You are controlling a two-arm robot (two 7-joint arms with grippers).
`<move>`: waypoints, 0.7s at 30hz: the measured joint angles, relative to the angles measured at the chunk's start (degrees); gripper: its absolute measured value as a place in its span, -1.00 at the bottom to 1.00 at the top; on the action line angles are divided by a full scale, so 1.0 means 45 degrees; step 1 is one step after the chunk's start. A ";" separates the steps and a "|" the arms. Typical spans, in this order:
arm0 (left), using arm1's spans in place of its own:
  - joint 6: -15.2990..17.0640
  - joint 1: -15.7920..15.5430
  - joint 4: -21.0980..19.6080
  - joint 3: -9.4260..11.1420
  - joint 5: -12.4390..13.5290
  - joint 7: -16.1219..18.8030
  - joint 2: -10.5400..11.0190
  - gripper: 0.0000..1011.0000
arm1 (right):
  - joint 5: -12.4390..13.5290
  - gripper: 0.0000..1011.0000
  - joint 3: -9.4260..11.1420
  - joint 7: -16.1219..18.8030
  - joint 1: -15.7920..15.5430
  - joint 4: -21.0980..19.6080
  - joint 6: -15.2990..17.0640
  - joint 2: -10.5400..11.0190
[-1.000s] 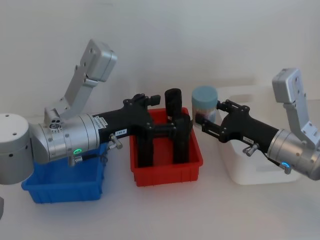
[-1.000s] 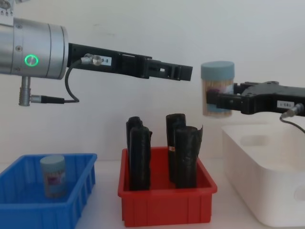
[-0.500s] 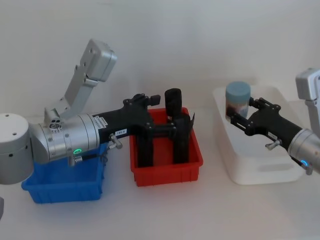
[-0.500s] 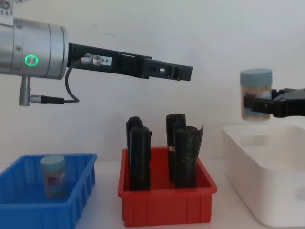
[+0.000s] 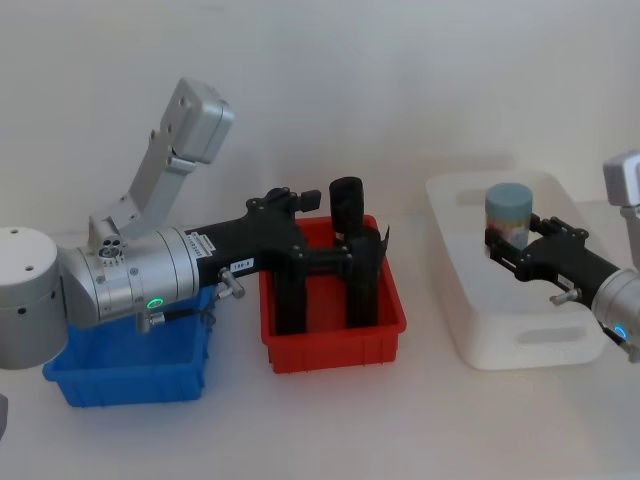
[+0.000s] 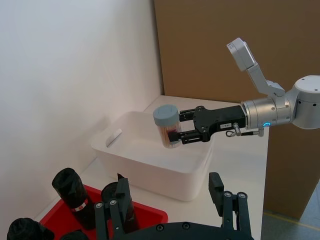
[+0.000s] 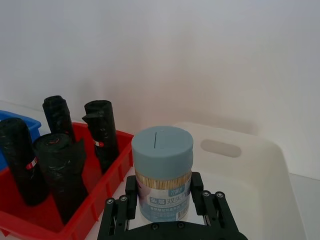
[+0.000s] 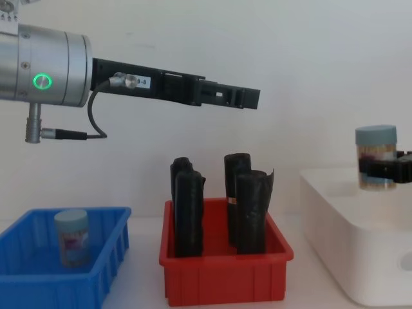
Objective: Pick the cotton swabs from the blue box and place them into the white box.
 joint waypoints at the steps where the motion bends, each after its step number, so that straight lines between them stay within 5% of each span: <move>1: 0.0000 0.0000 0.0000 -0.0001 0.0000 0.0000 -0.0001 0.98 | 0.0000 0.26 -0.0003 -0.0034 0.0042 0.0104 0.0054 -0.0018; 17: 0.0000 0.0000 0.0000 0.0000 -0.0001 0.0000 0.0000 0.98 | -0.0110 0.26 -0.0121 -0.0111 0.0445 0.1028 0.0211 -0.0216; 21: 0.0000 0.0000 0.0000 0.0000 -0.0001 0.0001 0.0000 0.98 | -0.0135 0.49 -0.0136 -0.0110 0.0500 0.1141 0.0181 -0.0237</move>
